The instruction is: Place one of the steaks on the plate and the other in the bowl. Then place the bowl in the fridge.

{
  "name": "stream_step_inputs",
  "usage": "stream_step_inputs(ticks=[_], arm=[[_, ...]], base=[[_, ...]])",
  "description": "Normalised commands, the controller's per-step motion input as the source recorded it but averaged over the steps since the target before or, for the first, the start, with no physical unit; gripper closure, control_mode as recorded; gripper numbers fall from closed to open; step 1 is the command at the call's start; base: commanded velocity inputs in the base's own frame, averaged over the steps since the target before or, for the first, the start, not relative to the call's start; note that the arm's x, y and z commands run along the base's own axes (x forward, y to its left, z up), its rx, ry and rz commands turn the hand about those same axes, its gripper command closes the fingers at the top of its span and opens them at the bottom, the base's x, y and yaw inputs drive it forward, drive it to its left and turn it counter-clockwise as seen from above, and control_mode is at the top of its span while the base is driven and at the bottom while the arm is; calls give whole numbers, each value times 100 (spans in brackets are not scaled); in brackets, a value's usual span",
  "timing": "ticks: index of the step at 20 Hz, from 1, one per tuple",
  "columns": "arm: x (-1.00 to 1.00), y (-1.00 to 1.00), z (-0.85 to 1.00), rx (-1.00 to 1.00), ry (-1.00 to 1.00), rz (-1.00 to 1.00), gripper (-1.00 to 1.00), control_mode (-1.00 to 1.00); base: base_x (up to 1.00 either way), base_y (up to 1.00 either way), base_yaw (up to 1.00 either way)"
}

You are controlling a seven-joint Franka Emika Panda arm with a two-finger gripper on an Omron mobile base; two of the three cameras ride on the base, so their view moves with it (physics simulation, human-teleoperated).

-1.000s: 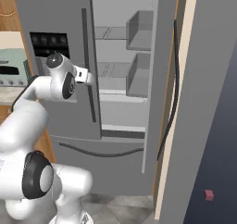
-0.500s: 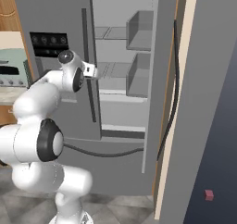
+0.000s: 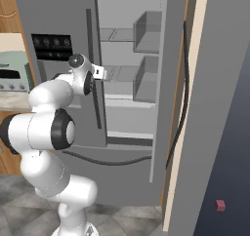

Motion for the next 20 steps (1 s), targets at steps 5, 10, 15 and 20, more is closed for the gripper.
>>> stream_step_inputs(ticks=[5, 10, 15, 20], arm=[[40, 0, 0, 0, -1, 0, -100, -100], [25, 1, 0, 0, 0, 0, 100, -100], [0, 0, 0, 0, 0, 0, 100, -100], [-19, 13, 16, 0, 4, -12, 100, -100]], base=[[0, 0, 0], [0, 0, 0], [0, 0, 0], [0, 0, 0]])
